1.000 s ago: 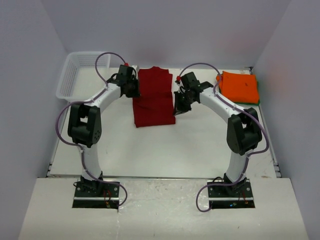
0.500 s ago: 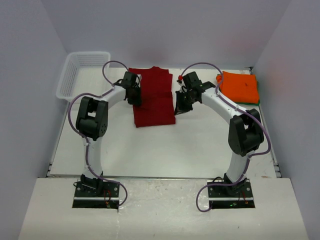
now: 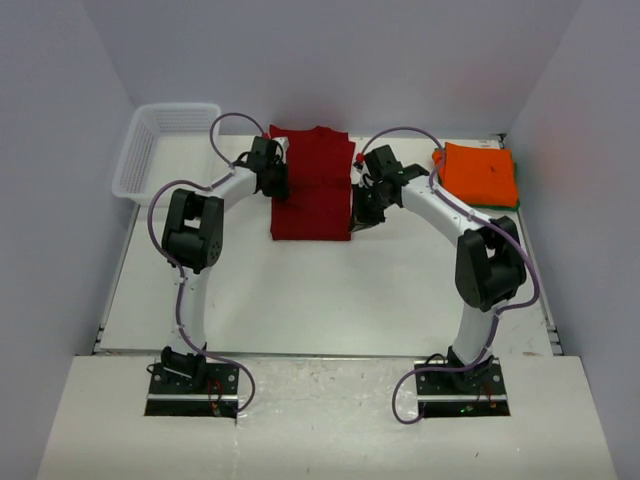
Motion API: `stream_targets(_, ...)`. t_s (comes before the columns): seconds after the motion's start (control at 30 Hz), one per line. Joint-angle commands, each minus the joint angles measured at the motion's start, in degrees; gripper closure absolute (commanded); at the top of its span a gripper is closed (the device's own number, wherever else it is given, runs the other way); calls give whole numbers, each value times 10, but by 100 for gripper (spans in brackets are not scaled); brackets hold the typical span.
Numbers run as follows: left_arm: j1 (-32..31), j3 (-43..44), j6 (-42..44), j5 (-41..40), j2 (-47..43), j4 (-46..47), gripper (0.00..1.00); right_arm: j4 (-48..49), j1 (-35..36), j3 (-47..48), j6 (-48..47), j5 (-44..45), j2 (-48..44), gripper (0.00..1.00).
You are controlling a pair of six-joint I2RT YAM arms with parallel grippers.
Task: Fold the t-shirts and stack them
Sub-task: Fold the folded rectangular tshirt in 1/3 of the way
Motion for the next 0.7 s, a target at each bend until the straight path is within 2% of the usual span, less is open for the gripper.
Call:
stream_targets(0.0, -1, 2, 9, 7, -4, 33, 100, 2, -3, 29, -8, 10, 30, 100)
stream_targets(0.1, -1, -1, 7, 18, -29, 26, 100, -7, -5, 67, -4, 8, 58, 100)
stream_targets(0.27, -1, -52, 0, 39, -108, 40, 100, -15, -5, 109, -2, 1, 95, 100)
stream_targets(0.43, -2, -83, 0, 38, -163, 41, 100, -14, -6, 109, -5, 4, 88, 100)
stream_targets(0.67, -33, -105, -14, 64, -183, 56, 100, -14, -11, 93, -6, 10, 65, 100)
